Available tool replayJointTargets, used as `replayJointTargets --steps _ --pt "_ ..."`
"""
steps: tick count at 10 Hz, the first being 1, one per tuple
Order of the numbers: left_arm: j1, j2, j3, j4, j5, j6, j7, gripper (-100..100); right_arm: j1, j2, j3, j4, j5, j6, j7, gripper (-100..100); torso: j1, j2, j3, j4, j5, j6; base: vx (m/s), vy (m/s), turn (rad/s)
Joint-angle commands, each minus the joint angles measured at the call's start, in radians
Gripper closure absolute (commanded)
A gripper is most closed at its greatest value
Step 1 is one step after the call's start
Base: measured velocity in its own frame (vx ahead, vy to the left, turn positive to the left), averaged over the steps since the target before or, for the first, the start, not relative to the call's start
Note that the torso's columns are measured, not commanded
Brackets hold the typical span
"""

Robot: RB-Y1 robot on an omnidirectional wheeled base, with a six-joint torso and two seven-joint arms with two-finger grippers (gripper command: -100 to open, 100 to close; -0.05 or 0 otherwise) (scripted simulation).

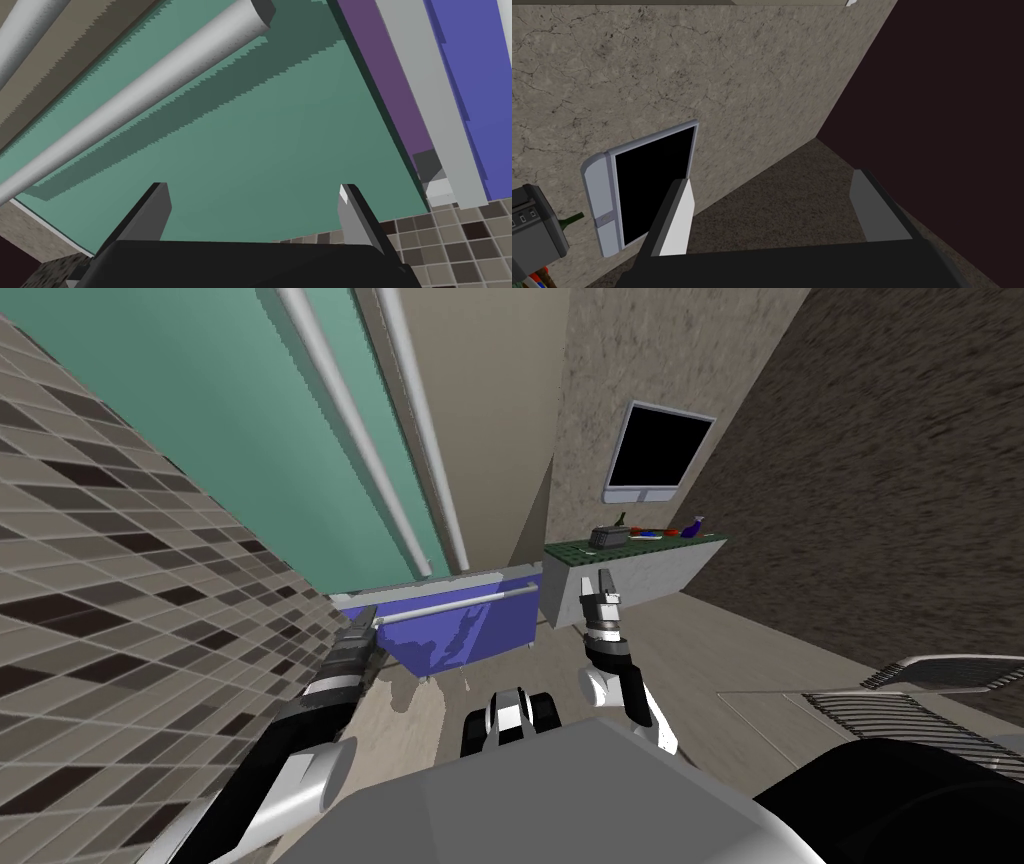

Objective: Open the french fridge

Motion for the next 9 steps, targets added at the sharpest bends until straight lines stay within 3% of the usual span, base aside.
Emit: replayJointTargets --steps 1,9 --pt "0.010 0.030 0.020 -0.012 -0.003 0.065 -0.008 -100 0.000 0.000 0.000 0.000 0.000 0.000 0.000 0 0.000 -0.001 0.000 0.000 0.000 0.000 0.139 -0.039 -0.021" --pt "0.043 0.161 0.083 -0.054 -0.018 0.275 -0.036 -100 0.000 0.000 0.000 0.000 0.000 0.000 0.000 0 -0.001 0.001 0.001 0.000 0.000 0.000 0.139 -0.048 -0.023"
